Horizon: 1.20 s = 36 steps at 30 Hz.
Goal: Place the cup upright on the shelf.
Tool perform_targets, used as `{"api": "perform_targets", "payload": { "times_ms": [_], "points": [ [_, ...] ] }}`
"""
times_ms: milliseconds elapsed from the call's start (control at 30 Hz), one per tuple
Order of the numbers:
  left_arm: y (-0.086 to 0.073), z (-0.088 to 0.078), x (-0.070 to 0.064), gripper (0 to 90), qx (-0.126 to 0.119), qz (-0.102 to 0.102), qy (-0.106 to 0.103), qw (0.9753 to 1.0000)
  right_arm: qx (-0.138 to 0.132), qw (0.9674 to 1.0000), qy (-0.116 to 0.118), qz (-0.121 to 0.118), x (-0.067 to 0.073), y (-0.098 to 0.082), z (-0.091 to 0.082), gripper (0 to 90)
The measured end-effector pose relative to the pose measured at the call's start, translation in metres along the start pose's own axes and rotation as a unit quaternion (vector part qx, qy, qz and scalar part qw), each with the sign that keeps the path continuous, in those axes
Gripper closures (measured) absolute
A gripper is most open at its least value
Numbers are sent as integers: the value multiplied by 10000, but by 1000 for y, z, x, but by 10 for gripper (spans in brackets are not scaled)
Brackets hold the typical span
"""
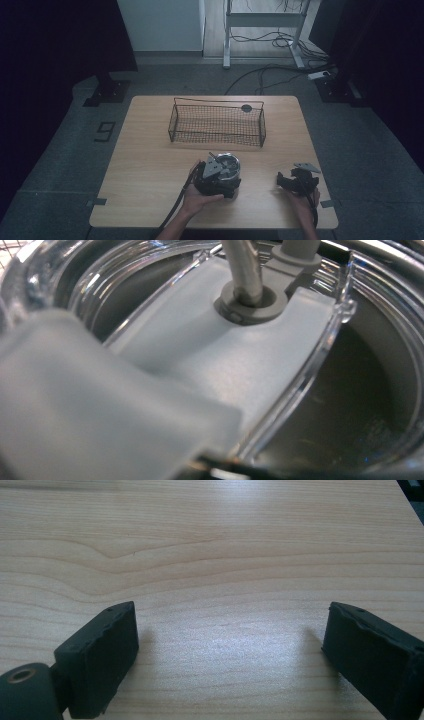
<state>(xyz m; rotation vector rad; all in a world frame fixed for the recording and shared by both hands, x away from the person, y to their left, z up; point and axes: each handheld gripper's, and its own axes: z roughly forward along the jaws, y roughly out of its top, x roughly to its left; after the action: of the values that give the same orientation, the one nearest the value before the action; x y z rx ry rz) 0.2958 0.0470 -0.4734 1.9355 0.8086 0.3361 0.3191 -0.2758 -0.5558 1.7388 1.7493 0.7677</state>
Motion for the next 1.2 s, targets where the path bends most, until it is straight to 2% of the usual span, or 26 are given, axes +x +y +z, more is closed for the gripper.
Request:
{"api": "perform_targets", "payload": {
  "times_ms": [733,1033,1200],
  "points": [
    [23,-22,26,34,-261,-205,247,9991,0,10000,-1,2,0,0,0,74],
    [32,-25,34,34,-344,-239,348,9985,-3,10000,-2,9,0,0,0,74],
    [42,-24,40,35,-420,-354,467,9974,-13,10000,-1,-7,0,0,0,74]
  ]
}}
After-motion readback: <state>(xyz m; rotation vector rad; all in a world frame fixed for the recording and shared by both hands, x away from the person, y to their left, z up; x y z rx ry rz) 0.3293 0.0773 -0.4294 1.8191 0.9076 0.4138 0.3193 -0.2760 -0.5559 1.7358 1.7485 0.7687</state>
